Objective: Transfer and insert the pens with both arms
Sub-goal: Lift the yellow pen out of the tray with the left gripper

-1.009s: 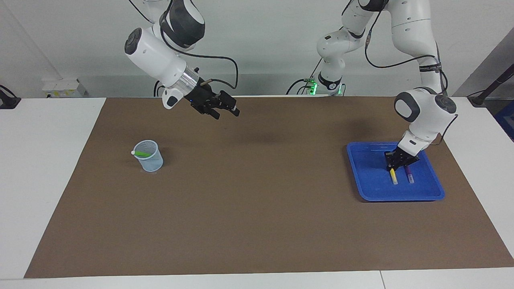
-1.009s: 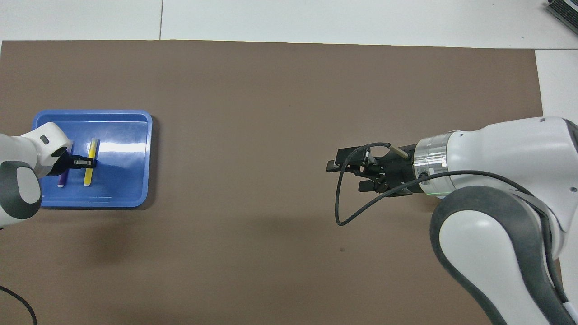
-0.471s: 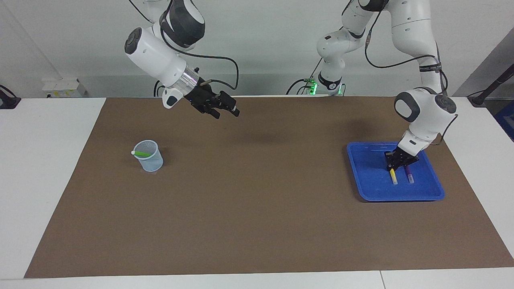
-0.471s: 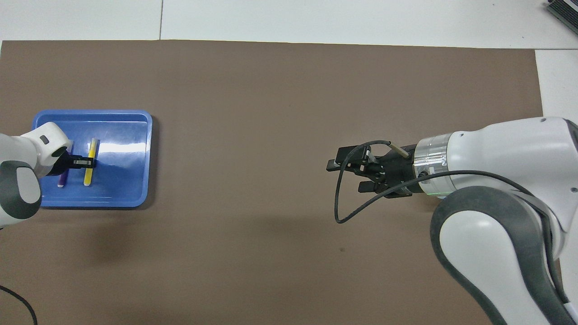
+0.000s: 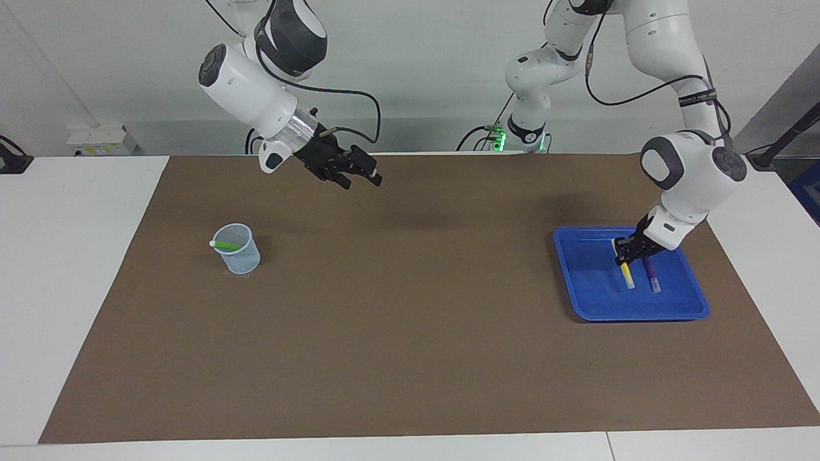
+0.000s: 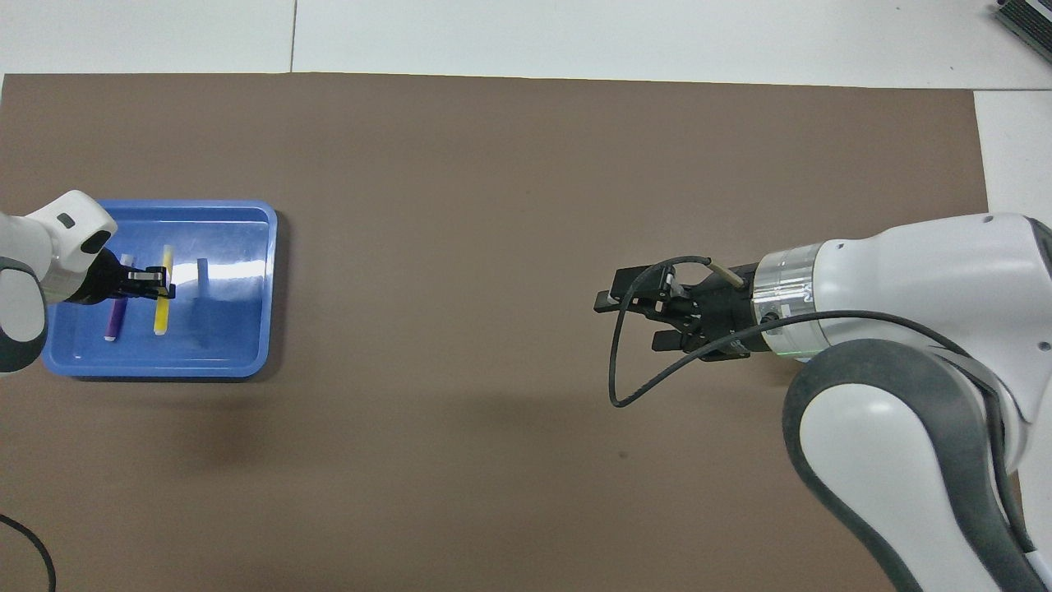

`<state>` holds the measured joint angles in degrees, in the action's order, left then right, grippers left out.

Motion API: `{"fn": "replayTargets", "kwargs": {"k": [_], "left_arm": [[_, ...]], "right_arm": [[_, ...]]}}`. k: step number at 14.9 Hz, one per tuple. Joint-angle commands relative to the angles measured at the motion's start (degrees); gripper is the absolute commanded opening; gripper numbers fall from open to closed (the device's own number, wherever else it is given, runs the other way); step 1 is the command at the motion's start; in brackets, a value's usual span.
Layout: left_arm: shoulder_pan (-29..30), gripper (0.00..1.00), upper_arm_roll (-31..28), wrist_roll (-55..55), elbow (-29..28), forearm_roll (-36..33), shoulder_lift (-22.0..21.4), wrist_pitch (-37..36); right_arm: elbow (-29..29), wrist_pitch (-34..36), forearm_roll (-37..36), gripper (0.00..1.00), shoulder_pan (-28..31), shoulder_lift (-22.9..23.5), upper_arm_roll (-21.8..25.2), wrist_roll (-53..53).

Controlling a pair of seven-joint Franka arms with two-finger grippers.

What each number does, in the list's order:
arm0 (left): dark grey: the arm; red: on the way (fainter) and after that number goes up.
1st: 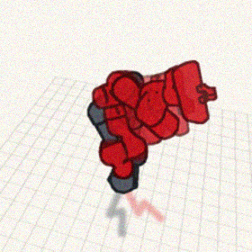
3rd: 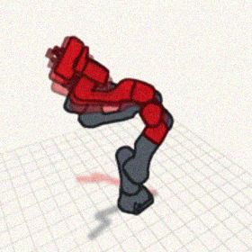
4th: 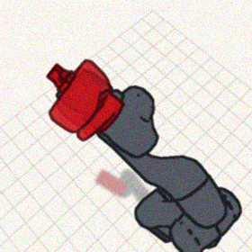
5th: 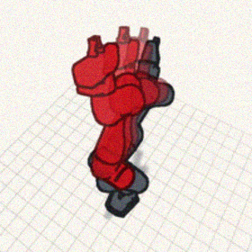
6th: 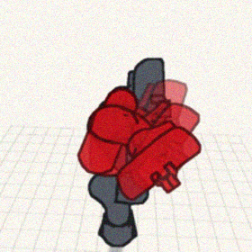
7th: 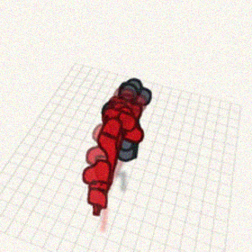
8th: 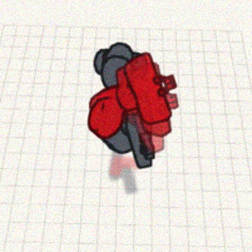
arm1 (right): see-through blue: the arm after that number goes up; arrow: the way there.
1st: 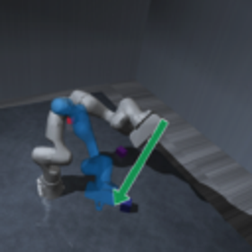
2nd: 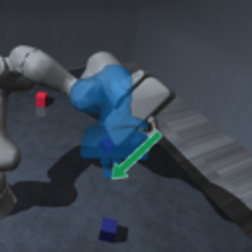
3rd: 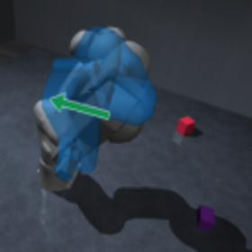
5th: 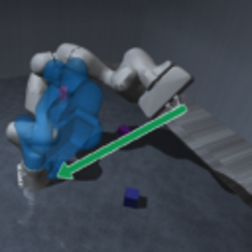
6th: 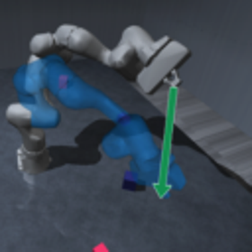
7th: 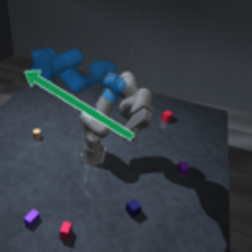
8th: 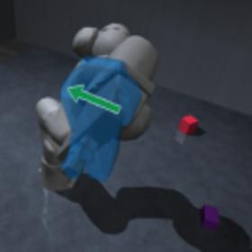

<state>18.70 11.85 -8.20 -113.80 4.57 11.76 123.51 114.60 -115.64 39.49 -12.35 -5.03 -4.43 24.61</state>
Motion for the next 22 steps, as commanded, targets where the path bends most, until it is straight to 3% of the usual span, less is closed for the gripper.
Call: {"fn": "replayTargets", "kwargs": {"k": [1, 5, 10, 18, 22], "left_arm": [[-2.61, 0.00, -0.34, 7.30, 2.09, -0.79, -2.61, -6.42], [-5.51, 0.00, -0.08, 18.99, 2.18, 0.00, -7.00, -13.19], [-5.60, 0.00, 0.27, 34.62, 2.26, 14.83, -9.91, -17.51], [-8.68, 0.00, 0.28, 64.50, 1.30, 29.16, -13.60, -16.99], [-12.36, 0.00, 0.28, 80.50, -2.03, 33.31, -17.81, -13.74]], "right_arm": [[1.77, -0.63, 1.64, 1.00, 0.22, -1.73, -0.14, 0.53], [1.60, -0.63, 1.64, 1.00, 0.22, -1.73, -0.14, 0.79], [1.68, -0.90, 1.64, 1.00, 0.22, -1.73, -0.14, 0.88], [0.98, -0.46, -0.98, 1.00, -1.35, -1.47, -0.23, 0.26], [0.98, -1.42, -3.46, 1.00, -3.47, -1.38, -0.23, -0.26]]}}
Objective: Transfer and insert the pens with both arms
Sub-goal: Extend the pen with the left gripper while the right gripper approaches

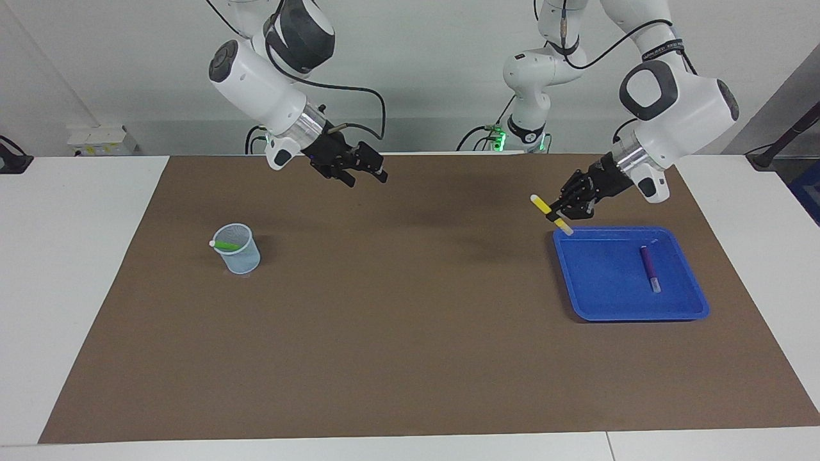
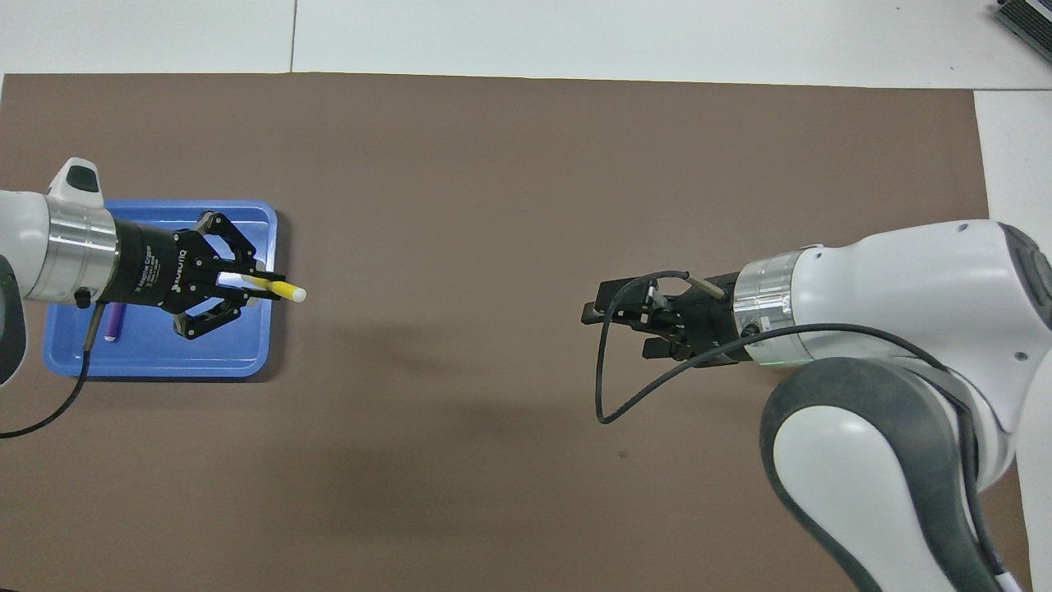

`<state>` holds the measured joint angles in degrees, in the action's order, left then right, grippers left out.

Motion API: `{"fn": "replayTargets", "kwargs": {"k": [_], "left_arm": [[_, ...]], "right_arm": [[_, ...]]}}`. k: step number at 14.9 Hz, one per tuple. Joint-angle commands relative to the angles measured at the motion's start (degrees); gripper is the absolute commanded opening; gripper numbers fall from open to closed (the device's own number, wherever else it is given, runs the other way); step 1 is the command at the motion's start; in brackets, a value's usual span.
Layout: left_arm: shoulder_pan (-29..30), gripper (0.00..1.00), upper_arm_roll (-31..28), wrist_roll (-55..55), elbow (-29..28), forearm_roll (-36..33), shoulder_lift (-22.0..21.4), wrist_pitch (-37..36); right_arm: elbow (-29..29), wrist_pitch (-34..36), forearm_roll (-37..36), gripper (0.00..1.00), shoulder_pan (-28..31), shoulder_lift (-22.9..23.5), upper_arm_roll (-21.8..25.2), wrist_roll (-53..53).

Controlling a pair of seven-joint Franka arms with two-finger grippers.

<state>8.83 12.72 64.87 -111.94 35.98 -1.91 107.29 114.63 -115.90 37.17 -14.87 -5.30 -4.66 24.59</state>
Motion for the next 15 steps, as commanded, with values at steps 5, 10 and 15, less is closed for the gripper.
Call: {"fn": "replayTargets", "kwargs": {"k": [5, 10, 15], "left_arm": [[-6.98, 0.00, -0.59, 19.23, -7.32, 4.36, -7.58, 7.66], [-8.92, 0.00, -0.59, 25.46, -9.17, 7.78, -8.90, 7.76], [-9.70, 0.00, -0.51, 26.71, -9.70, 10.16, -10.30, 6.18]], "right_arm": [[-0.02, -8.01, 5.27, 1.00, -2.87, -0.15, -0.26, -0.16], [-0.46, -20.13, 7.04, 0.90, -10.33, 0.90, -0.35, 4.56], [-2.13, -31.12, 7.04, 0.90, -17.02, 5.02, -0.35, 7.84]]}}
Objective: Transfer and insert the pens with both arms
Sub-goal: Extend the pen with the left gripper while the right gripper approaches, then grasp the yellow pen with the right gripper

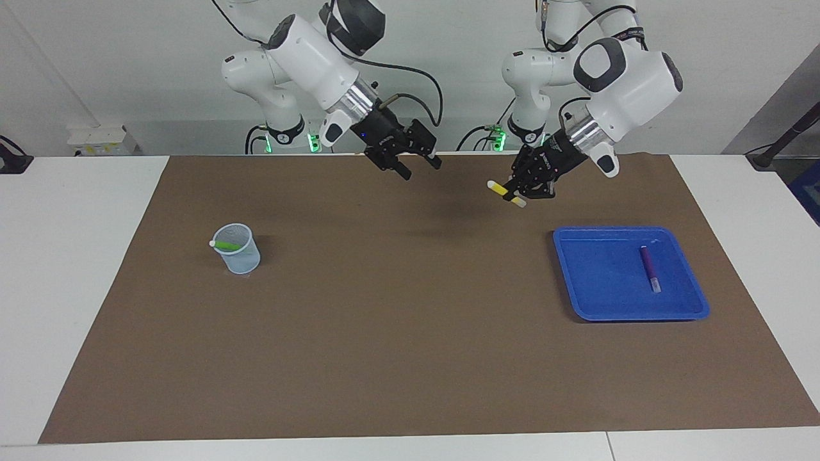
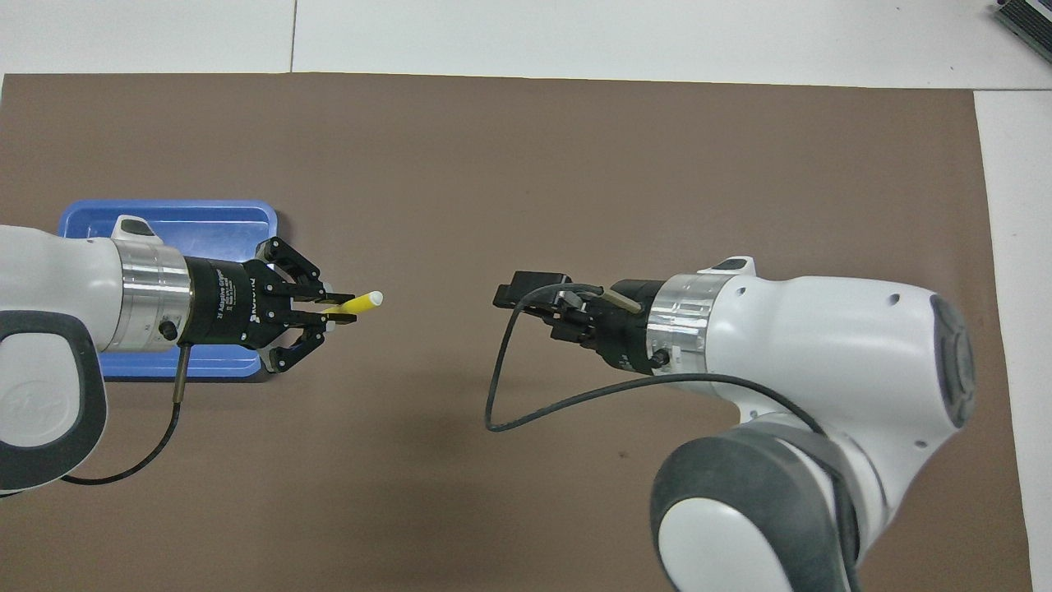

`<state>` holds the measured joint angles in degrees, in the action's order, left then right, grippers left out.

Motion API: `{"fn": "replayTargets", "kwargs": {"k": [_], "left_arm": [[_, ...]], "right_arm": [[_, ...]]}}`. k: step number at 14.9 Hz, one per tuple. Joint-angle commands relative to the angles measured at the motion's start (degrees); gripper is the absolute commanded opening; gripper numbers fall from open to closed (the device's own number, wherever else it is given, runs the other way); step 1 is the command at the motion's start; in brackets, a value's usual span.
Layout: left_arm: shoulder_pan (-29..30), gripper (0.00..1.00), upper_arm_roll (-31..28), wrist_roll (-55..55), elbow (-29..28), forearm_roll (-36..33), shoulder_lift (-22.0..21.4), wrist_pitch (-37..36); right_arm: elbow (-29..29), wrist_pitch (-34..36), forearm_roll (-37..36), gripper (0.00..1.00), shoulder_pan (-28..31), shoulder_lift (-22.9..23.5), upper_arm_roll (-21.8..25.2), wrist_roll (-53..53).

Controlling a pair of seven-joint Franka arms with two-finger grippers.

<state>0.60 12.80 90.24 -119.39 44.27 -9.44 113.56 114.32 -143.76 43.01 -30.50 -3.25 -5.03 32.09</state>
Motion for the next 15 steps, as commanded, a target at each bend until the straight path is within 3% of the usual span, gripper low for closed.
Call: {"fn": "replayTargets", "kwargs": {"k": [1, 6, 15], "left_arm": [[-1.57, 0.00, -0.59, 1.60, -2.34, 2.04, -3.03, -0.27], [-2.97, 0.00, -0.59, 4.24, -2.34, 2.48, -3.48, -0.27], [-3.24, 0.00, -0.59, 4.42, -3.13, 2.57, -4.27, -0.36]], "right_arm": [[-2.87, -5.63, 1.20, 0.90, -2.63, 4.47, 0.02, 0.52], [-9.20, -9.25, 1.20, 0.90, -5.45, 10.54, 0.02, 3.95], [-7.72, -8.74, 1.11, 0.82, -8.18, 10.11, 0.02, 3.86]]}}
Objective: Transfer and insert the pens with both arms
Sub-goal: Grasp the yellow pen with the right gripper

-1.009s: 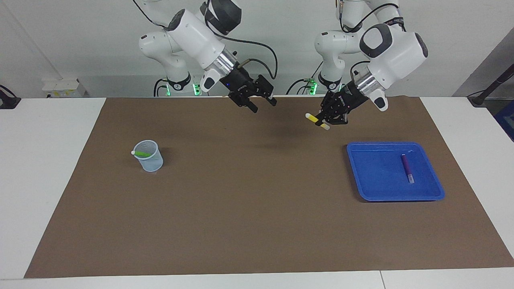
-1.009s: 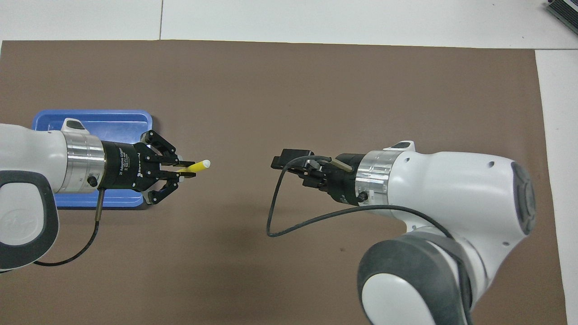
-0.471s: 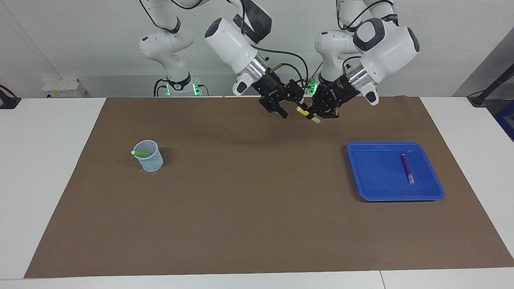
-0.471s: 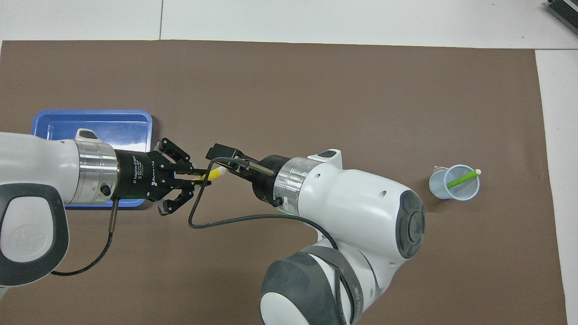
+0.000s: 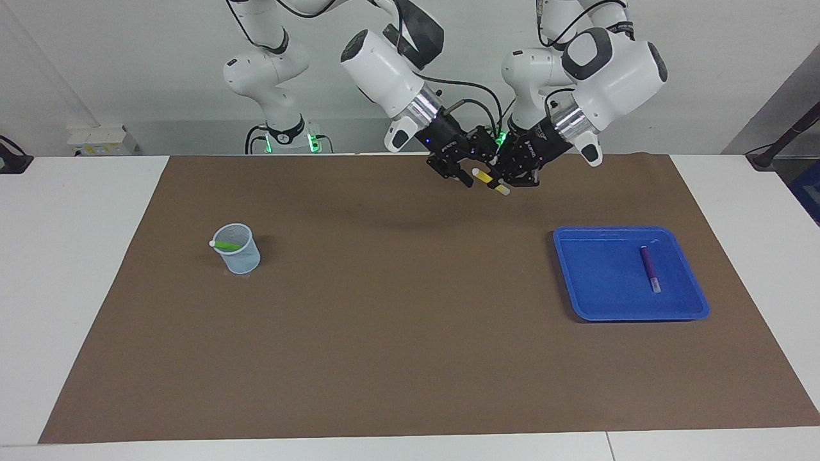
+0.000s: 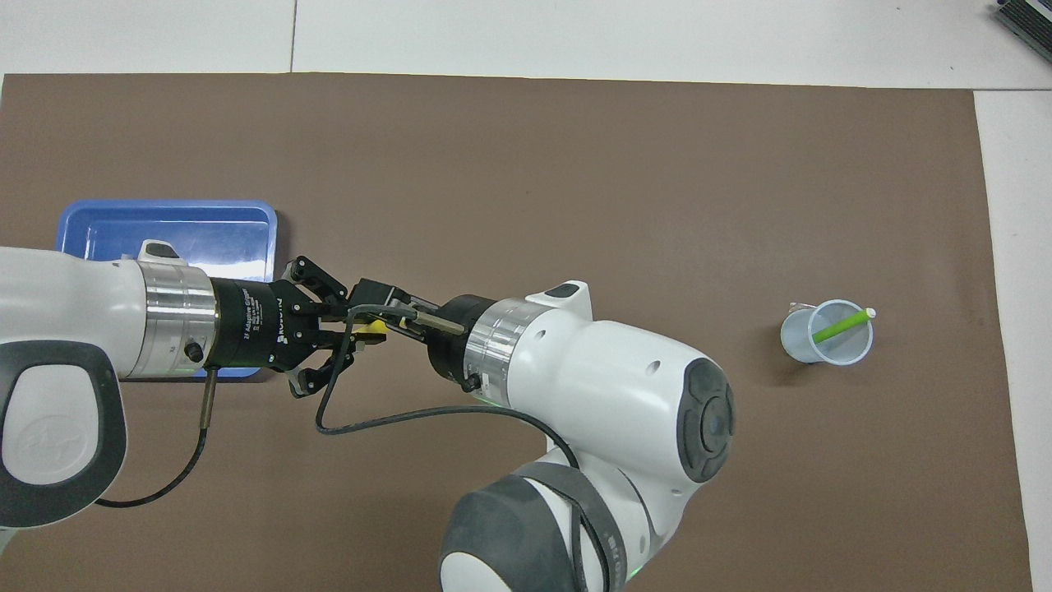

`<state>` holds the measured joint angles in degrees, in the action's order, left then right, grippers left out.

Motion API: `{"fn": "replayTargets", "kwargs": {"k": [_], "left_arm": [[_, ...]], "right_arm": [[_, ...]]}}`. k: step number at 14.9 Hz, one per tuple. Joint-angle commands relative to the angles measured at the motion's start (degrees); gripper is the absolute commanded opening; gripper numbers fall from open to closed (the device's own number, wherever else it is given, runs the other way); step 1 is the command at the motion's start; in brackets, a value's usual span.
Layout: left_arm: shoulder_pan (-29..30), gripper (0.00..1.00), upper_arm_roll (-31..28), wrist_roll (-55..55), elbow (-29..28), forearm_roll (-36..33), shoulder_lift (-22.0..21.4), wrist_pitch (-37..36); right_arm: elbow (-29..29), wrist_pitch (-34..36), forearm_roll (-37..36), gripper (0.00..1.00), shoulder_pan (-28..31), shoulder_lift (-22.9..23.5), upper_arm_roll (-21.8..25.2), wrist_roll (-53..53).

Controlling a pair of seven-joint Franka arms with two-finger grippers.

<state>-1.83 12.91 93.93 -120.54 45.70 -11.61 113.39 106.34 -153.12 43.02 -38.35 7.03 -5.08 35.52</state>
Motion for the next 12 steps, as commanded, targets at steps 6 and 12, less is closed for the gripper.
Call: {"fn": "replayTargets", "kwargs": {"k": [6, 12], "left_arm": [[-0.81, 0.00, -0.78, 0.73, -1.98, 1.06, -2.36, -0.89], [-0.72, 0.00, -0.87, 0.64, -1.98, 1.06, -2.80, -1.68]], "right_arm": [[0.27, 3.44, 0.48, 0.63, -0.15, -0.35, 0.16, -0.45], [0.27, 3.53, 0.48, 0.46, 0.38, -0.35, 0.16, -0.62]]}}
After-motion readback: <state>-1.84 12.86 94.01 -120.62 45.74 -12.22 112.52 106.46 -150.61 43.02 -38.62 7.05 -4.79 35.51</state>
